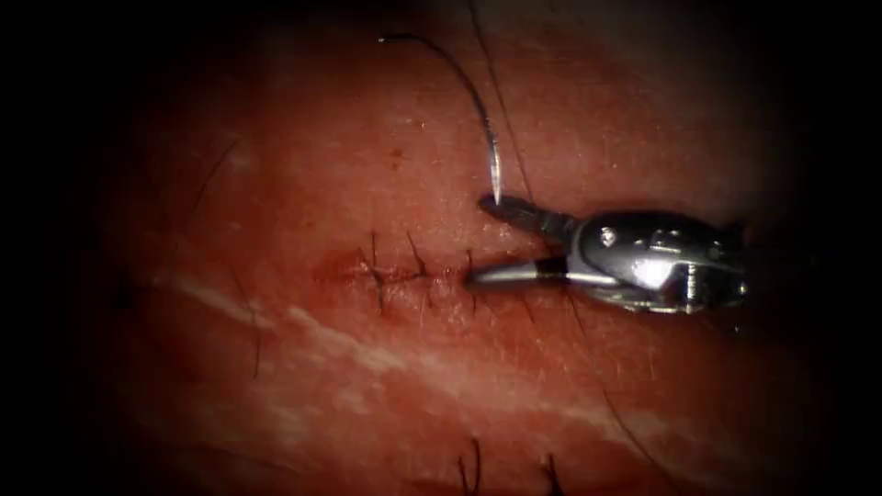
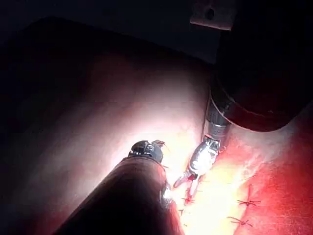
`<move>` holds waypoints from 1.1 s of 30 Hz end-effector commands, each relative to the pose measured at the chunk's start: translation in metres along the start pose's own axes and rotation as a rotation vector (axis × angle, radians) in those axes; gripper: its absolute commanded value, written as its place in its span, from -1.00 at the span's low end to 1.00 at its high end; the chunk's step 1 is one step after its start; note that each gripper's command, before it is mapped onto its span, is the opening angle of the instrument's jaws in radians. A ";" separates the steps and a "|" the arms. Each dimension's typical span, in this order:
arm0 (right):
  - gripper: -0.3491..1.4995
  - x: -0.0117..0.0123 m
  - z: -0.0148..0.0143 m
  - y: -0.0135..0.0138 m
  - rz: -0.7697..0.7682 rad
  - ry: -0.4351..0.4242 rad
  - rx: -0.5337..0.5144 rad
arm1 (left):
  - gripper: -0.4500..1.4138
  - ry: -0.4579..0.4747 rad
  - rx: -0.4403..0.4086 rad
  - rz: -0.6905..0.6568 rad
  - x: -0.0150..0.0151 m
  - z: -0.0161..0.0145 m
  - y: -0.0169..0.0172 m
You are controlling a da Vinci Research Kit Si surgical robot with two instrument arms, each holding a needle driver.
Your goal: Wound Closure
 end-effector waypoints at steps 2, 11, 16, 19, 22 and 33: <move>0.96 -0.0010 0.0007 -0.0005 -0.009 -0.004 0.003 | -1.00 0.001 -0.002 0.003 0.0000 0.0009 0.0000; 0.96 -0.0015 0.0016 0.0002 -0.011 -0.007 -0.002 | -1.00 0.001 -0.001 0.008 0.0004 0.0007 0.0004; 0.94 -0.0022 0.0017 0.0011 -0.025 -0.007 -0.004 | -1.00 0.001 -0.001 0.014 0.0006 0.0006 0.0006; 0.94 -0.0028 0.0019 0.0014 -0.029 -0.010 -0.003 | -1.00 0.001 0.000 0.014 0.0007 0.0006 0.0006; 0.56 -0.0034 0.0021 0.0013 -0.036 -0.009 0.014 | -1.00 0.000 0.000 0.014 0.0007 0.0007 0.0006; -1.00 -0.0010 0.0000 0.0011 -0.082 0.031 0.020 | -1.00 0.002 -0.002 0.016 0.0004 0.0004 0.0006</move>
